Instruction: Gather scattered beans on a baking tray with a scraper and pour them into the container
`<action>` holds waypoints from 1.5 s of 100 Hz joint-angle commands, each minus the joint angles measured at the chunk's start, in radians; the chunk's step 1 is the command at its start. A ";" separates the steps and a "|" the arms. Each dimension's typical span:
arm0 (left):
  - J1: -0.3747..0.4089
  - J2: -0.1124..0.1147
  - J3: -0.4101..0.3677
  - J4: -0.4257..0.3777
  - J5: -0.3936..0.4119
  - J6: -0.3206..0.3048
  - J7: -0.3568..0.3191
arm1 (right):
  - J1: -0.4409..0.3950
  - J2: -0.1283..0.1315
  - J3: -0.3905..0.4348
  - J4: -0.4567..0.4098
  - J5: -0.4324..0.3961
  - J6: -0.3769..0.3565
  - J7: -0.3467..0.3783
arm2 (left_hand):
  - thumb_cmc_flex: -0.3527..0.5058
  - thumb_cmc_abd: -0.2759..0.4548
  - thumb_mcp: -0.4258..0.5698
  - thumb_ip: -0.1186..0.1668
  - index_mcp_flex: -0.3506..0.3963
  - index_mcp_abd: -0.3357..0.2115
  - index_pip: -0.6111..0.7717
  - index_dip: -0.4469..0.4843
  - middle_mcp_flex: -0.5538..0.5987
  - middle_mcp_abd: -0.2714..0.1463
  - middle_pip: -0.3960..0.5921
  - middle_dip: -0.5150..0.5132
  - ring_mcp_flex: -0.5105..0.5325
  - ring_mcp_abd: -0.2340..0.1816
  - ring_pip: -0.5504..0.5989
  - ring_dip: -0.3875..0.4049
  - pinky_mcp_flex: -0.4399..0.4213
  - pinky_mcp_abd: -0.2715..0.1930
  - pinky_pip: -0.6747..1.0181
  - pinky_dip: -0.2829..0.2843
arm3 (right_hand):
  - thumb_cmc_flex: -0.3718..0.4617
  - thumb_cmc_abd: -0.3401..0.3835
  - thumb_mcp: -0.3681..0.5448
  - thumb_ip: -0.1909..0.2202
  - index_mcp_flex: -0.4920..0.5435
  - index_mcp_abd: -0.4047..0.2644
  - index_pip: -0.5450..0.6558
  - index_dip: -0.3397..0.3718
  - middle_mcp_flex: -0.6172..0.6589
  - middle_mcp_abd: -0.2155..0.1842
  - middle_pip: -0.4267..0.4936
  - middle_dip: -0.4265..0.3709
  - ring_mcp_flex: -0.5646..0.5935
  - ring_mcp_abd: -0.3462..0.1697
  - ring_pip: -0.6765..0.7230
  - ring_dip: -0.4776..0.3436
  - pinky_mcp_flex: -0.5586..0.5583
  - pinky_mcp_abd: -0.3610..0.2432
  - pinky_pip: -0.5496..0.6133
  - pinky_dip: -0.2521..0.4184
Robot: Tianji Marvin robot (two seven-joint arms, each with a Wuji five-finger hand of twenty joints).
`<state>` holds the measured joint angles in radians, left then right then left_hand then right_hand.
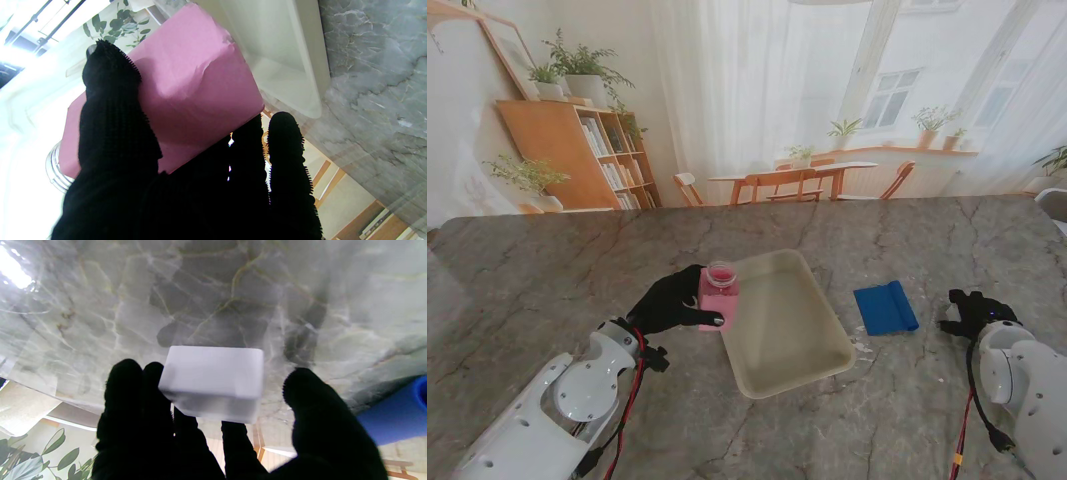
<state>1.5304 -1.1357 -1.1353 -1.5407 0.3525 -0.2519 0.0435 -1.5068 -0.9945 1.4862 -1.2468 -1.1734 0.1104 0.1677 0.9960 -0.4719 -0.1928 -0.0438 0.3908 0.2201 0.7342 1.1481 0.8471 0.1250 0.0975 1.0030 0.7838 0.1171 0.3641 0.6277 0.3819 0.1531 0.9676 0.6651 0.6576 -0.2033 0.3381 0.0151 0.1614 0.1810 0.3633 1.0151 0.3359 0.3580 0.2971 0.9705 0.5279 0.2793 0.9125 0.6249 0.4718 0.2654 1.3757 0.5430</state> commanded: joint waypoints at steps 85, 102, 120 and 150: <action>-0.001 -0.002 -0.001 -0.005 -0.005 0.015 -0.006 | -0.059 -0.050 0.052 -0.102 0.150 0.020 -0.149 | 0.250 0.131 0.172 0.017 0.115 -0.133 0.325 0.129 0.146 -0.143 0.151 0.100 0.045 -0.017 0.056 0.022 -0.004 0.017 0.012 0.037 | 0.372 -0.513 0.674 -0.205 0.256 -0.065 0.784 -0.212 0.355 -0.173 0.575 -0.238 0.451 -0.141 -0.052 -0.215 0.504 -0.270 -0.064 -0.334; -0.001 -0.002 -0.003 -0.004 -0.004 0.007 -0.003 | -0.074 -0.069 0.070 -0.198 0.225 0.023 -0.163 | 0.249 0.131 0.171 0.017 0.115 -0.133 0.325 0.129 0.146 -0.142 0.150 0.100 0.046 -0.018 0.057 0.022 -0.004 0.018 0.012 0.038 | 0.370 -0.511 0.673 -0.204 0.258 -0.072 0.789 -0.227 0.356 -0.173 0.576 -0.241 0.451 -0.142 -0.053 -0.214 0.505 -0.272 -0.063 -0.336; 0.004 -0.001 -0.006 -0.006 -0.004 -0.004 -0.003 | -0.075 -0.082 0.067 -0.302 0.297 -0.016 -0.163 | 0.250 0.129 0.172 0.017 0.115 -0.133 0.325 0.129 0.149 -0.142 0.152 0.100 0.047 -0.019 0.057 0.021 -0.003 0.018 0.012 0.038 | 0.366 -0.511 0.673 -0.202 0.258 -0.080 0.792 -0.235 0.359 -0.179 0.575 -0.243 0.454 -0.149 -0.055 -0.211 0.506 -0.276 -0.062 -0.333; 0.008 0.002 -0.012 -0.008 -0.007 -0.014 -0.017 | -0.005 -0.094 -0.033 -0.408 0.404 -0.142 -0.160 | 0.252 0.124 0.171 0.016 0.121 -0.131 0.324 0.130 0.159 -0.141 0.158 0.104 0.057 -0.015 0.064 0.024 0.005 0.023 0.017 0.042 | 0.358 -0.497 0.663 -0.197 0.249 -0.099 0.796 -0.239 0.359 -0.197 0.568 -0.239 0.455 -0.164 -0.069 -0.204 0.508 -0.295 -0.071 -0.318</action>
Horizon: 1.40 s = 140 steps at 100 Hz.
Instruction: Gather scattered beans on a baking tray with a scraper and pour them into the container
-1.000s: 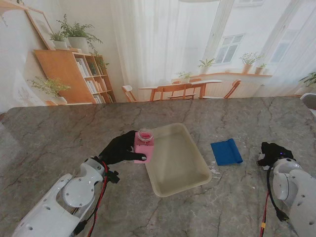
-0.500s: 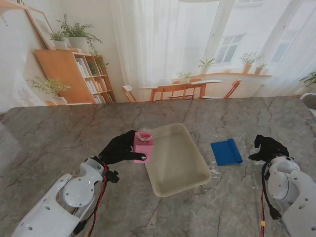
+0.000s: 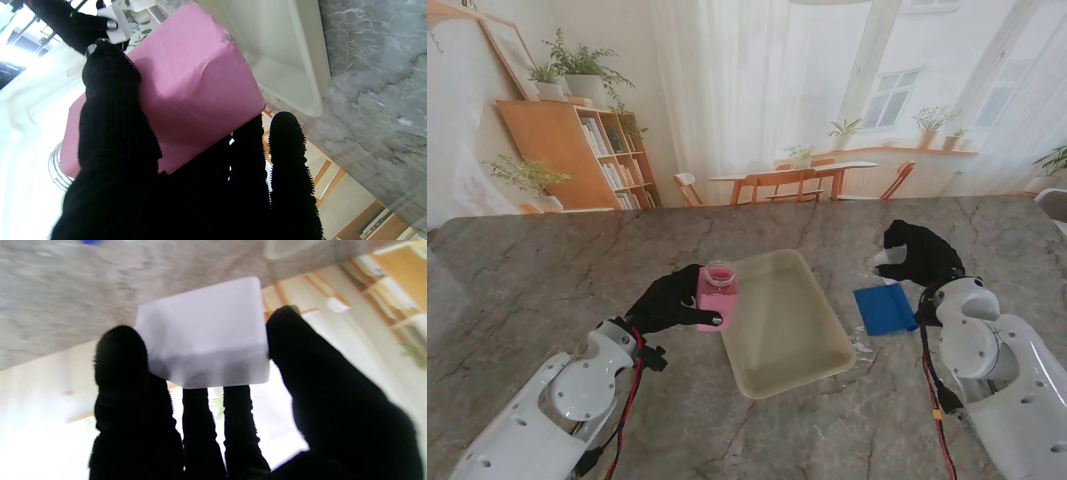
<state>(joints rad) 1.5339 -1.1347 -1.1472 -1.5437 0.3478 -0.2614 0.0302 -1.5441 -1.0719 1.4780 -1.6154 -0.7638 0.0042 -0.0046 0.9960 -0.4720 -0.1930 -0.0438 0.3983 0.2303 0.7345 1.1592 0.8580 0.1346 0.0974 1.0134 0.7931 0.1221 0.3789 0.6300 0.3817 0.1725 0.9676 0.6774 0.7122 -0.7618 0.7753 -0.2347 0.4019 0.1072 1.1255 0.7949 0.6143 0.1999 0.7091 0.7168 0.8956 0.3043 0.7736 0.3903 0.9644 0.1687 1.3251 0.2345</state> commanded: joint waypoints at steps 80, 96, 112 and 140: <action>0.012 0.013 -0.019 -0.007 0.017 -0.028 -0.035 | 0.252 -0.061 -0.402 0.013 0.138 -0.267 -0.103 | 0.247 0.113 0.172 0.016 0.127 -0.142 0.316 0.127 0.161 -0.155 0.161 0.097 0.058 -0.021 0.056 0.029 0.015 0.007 0.021 0.035 | 0.298 0.078 0.208 0.060 0.002 -0.053 0.062 -0.032 0.085 -0.063 0.158 0.013 0.097 -0.212 0.047 0.039 0.025 -0.221 -0.049 0.027; 0.014 0.013 -0.022 -0.006 0.018 -0.033 -0.034 | 0.260 -0.064 -0.433 0.018 0.139 -0.327 -0.121 | 0.247 0.113 0.172 0.016 0.126 -0.142 0.314 0.128 0.160 -0.154 0.160 0.097 0.057 -0.021 0.055 0.029 0.015 0.006 0.020 0.035 | 0.299 0.076 0.209 0.059 0.001 -0.057 0.063 -0.035 0.086 -0.066 0.158 0.012 0.098 -0.212 0.045 0.040 0.023 -0.221 -0.053 0.031; 0.015 0.013 -0.025 -0.005 0.019 -0.036 -0.034 | 0.280 -0.064 -0.456 0.036 0.136 -0.392 -0.119 | 0.247 0.112 0.172 0.016 0.127 -0.142 0.314 0.129 0.161 -0.155 0.160 0.097 0.058 -0.019 0.055 0.030 0.015 0.007 0.020 0.036 | 0.296 0.076 0.210 0.058 0.002 -0.061 0.065 -0.036 0.088 -0.070 0.158 0.011 0.100 -0.217 0.042 0.040 0.025 -0.223 -0.055 0.034; 0.016 0.014 -0.028 -0.008 0.020 -0.040 -0.035 | 0.324 -0.064 -0.494 0.079 0.120 -0.474 -0.124 | 0.247 0.111 0.172 0.016 0.128 -0.142 0.313 0.130 0.162 -0.154 0.160 0.097 0.059 -0.020 0.055 0.031 0.015 0.007 0.020 0.037 | 0.291 0.073 0.215 0.057 0.006 -0.071 0.068 -0.039 0.094 -0.078 0.157 0.010 0.106 -0.222 0.036 0.044 0.029 -0.225 -0.055 0.040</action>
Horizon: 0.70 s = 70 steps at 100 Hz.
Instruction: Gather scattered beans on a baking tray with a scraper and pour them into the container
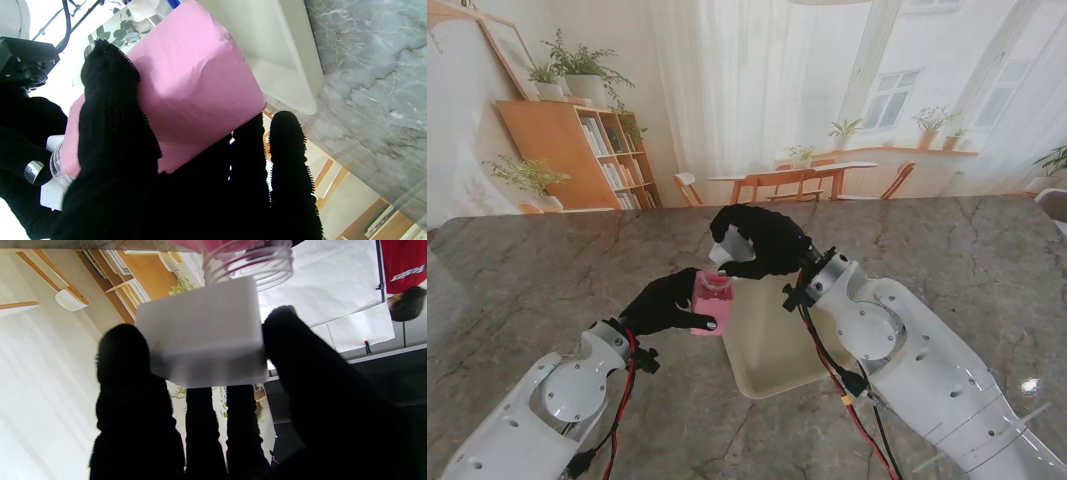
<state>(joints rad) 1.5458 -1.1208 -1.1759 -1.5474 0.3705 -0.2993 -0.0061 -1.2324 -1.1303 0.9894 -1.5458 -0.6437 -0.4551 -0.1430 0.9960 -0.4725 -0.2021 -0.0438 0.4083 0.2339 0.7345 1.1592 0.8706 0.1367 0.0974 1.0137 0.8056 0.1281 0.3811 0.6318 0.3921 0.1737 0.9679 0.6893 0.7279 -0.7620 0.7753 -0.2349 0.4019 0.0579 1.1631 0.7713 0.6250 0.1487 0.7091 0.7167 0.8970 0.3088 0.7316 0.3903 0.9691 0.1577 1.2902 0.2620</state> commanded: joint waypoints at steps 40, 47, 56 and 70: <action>0.008 0.000 -0.001 -0.007 -0.001 -0.008 0.005 | 0.071 -0.002 -0.055 0.059 -0.025 -0.112 0.026 | 0.246 0.112 0.181 0.016 0.118 -0.146 0.312 0.131 0.149 -0.158 0.160 0.097 0.046 -0.026 0.053 0.029 0.006 0.005 0.019 0.026 | 0.258 0.069 0.225 0.056 0.020 -0.044 0.018 -0.028 0.099 -0.039 0.143 0.007 0.117 -0.238 0.063 0.055 0.027 -0.215 -0.021 0.033; 0.007 0.000 -0.001 -0.007 -0.001 -0.007 0.004 | 0.081 0.000 -0.061 0.068 -0.034 -0.133 0.031 | 0.246 0.113 0.181 0.016 0.118 -0.146 0.312 0.131 0.149 -0.158 0.160 0.097 0.046 -0.027 0.053 0.029 0.005 0.007 0.019 0.026 | 0.254 0.070 0.225 0.057 0.026 -0.058 0.011 -0.031 0.108 -0.049 0.131 0.006 0.120 -0.243 0.057 0.058 0.026 -0.217 -0.024 0.038; 0.008 0.000 -0.001 -0.007 -0.001 -0.005 0.003 | 0.093 0.005 -0.065 0.077 -0.057 -0.165 0.037 | 0.246 0.113 0.181 0.016 0.117 -0.146 0.312 0.131 0.148 -0.158 0.159 0.097 0.046 -0.028 0.052 0.029 0.005 0.005 0.019 0.027 | 0.252 0.074 0.222 0.058 0.030 -0.070 0.005 -0.027 0.115 -0.059 0.116 0.013 0.122 -0.250 0.046 0.065 0.024 -0.221 -0.029 0.045; 0.008 0.000 -0.001 -0.007 0.000 -0.003 0.002 | 0.111 0.016 -0.058 0.087 -0.112 -0.216 0.039 | 0.246 0.112 0.181 0.016 0.117 -0.148 0.312 0.131 0.149 -0.158 0.160 0.097 0.047 -0.028 0.053 0.029 0.007 0.005 0.020 0.027 | 0.247 0.080 0.217 0.058 0.032 -0.087 -0.005 -0.018 0.124 -0.075 0.089 0.035 0.127 -0.263 0.021 0.084 0.017 -0.229 -0.042 0.065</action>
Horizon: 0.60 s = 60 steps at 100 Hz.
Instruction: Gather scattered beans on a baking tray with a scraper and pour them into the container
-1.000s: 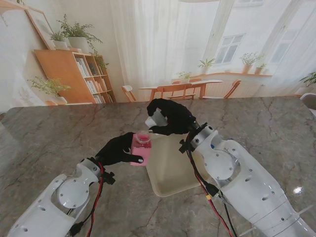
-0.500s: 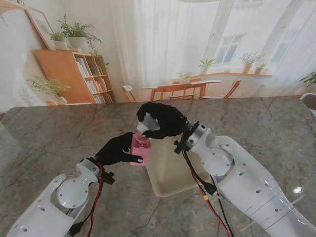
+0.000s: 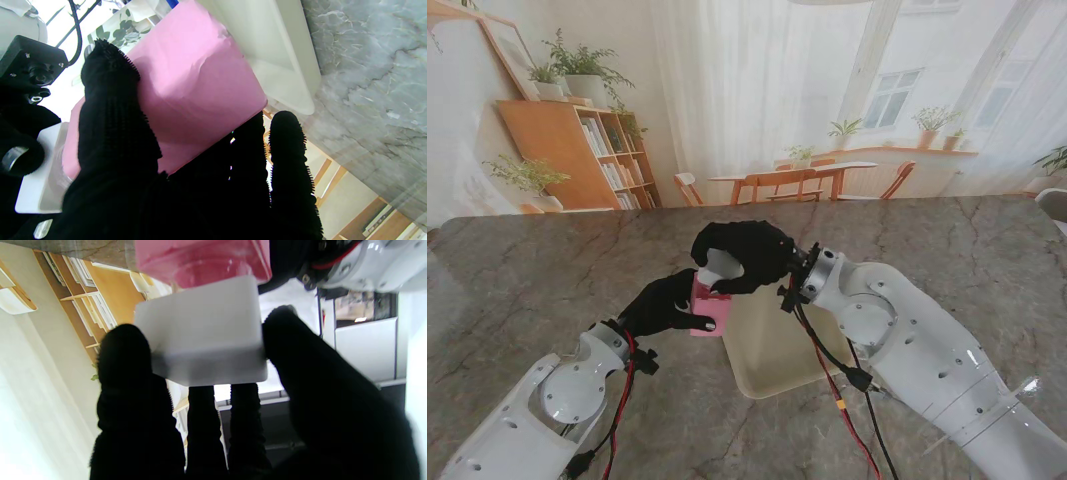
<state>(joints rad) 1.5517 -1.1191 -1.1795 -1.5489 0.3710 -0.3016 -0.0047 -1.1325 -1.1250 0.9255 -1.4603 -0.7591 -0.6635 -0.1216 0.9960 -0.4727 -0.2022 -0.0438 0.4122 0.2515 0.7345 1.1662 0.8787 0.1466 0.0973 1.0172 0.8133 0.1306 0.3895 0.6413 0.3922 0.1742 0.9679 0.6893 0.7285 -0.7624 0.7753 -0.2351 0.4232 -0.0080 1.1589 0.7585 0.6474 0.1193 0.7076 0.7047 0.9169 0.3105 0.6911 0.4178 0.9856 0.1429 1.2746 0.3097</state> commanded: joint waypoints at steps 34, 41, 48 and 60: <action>-0.005 -0.002 0.011 -0.001 -0.005 -0.010 0.001 | 0.067 0.015 -0.027 0.031 -0.088 -0.089 -0.019 | 0.246 0.111 0.181 0.016 0.115 -0.168 0.312 0.123 0.142 -0.168 0.159 0.092 0.041 -0.032 0.043 0.019 0.008 0.002 0.018 0.026 | 0.237 0.095 0.189 0.062 0.023 -0.068 -0.038 -0.028 0.115 -0.071 0.050 0.046 0.103 -0.287 0.031 0.072 -0.014 -0.219 -0.049 0.030; -0.005 -0.002 0.011 -0.002 -0.004 -0.011 0.001 | 0.083 0.014 -0.037 0.037 -0.109 -0.096 -0.034 | 0.246 0.110 0.181 0.016 0.116 -0.169 0.312 0.123 0.143 -0.171 0.159 0.092 0.041 -0.033 0.042 0.019 0.008 0.003 0.017 0.026 | 0.234 0.100 0.183 0.063 0.028 -0.084 -0.052 -0.035 0.117 -0.084 0.039 0.047 0.103 -0.296 0.024 0.074 -0.020 -0.221 -0.056 0.032; -0.005 -0.002 0.011 -0.002 -0.004 -0.012 0.001 | 0.098 0.012 -0.048 0.045 -0.116 -0.104 -0.044 | 0.246 0.109 0.181 0.016 0.117 -0.169 0.313 0.122 0.143 -0.170 0.158 0.091 0.042 -0.033 0.042 0.019 0.009 0.002 0.018 0.026 | 0.235 0.103 0.178 0.064 0.040 -0.106 -0.065 -0.038 0.121 -0.098 0.032 0.053 0.102 -0.300 0.016 0.078 -0.023 -0.223 -0.061 0.035; -0.005 -0.002 0.011 -0.003 -0.005 -0.013 0.002 | 0.127 0.010 -0.064 0.058 -0.127 -0.129 -0.045 | 0.246 0.108 0.181 0.015 0.116 -0.169 0.313 0.122 0.142 -0.171 0.158 0.091 0.042 -0.033 0.042 0.019 0.009 0.002 0.018 0.026 | 0.234 0.107 0.170 0.065 0.052 -0.144 -0.104 -0.047 0.126 -0.131 0.008 0.049 0.093 -0.314 0.000 0.083 -0.042 -0.215 -0.081 0.034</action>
<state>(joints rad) 1.5457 -1.1191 -1.1726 -1.5470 0.3695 -0.3087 -0.0044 -1.0274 -1.1101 0.8618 -1.4050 -0.8790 -0.7752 -0.1802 0.9960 -0.4727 -0.2022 -0.0438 0.4123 0.2571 0.7346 1.1733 0.8838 0.1469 0.0974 1.0174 0.8226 0.1306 0.3897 0.6413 0.3940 0.1743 0.9679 0.6895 0.7290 -0.7625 0.7753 -0.2351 0.4616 -0.1225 1.0828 0.7336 0.6804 0.0665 0.6553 0.7068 0.9250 0.2988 0.6379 0.4501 0.9848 0.1238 1.2498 0.3271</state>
